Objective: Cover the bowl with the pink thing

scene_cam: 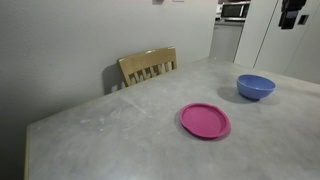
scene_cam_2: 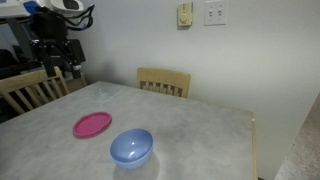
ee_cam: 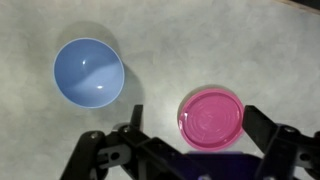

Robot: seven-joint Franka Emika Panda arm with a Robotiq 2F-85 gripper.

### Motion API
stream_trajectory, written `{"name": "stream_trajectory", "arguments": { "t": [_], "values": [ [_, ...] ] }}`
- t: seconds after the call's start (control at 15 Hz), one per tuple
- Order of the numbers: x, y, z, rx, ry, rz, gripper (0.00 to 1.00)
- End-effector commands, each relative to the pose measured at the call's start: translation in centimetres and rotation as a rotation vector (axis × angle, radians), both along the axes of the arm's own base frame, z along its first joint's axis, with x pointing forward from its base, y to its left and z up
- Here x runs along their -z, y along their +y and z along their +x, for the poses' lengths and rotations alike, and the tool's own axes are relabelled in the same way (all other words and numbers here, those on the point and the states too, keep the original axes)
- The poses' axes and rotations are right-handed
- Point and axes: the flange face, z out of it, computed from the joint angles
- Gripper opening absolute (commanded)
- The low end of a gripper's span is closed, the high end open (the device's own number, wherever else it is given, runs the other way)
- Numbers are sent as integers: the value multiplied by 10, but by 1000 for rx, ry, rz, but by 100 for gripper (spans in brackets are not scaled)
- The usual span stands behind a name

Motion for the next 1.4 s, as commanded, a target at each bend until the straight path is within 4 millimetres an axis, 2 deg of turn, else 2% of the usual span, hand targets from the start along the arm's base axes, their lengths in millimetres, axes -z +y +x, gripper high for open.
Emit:
{"name": "stream_trajectory", "arguments": {
  "t": [0.0,0.27,0.47,0.6,0.67,0.73,0.87,1.0,1.13,1.33],
  "values": [
    [-7,5,3,143,-27,-4,100],
    [14,66,31,323,-14,-18,100],
    [39,114,51,339,-8,-26,100],
    [62,136,60,301,21,-19,100],
    [42,126,41,306,-7,-42,100],
    [54,135,47,295,8,-44,100],
    [66,139,55,290,24,-45,100],
    [66,137,58,294,22,-44,100],
    [55,142,57,352,5,-83,100],
    [77,160,81,395,36,-47,100]
  ]
}}
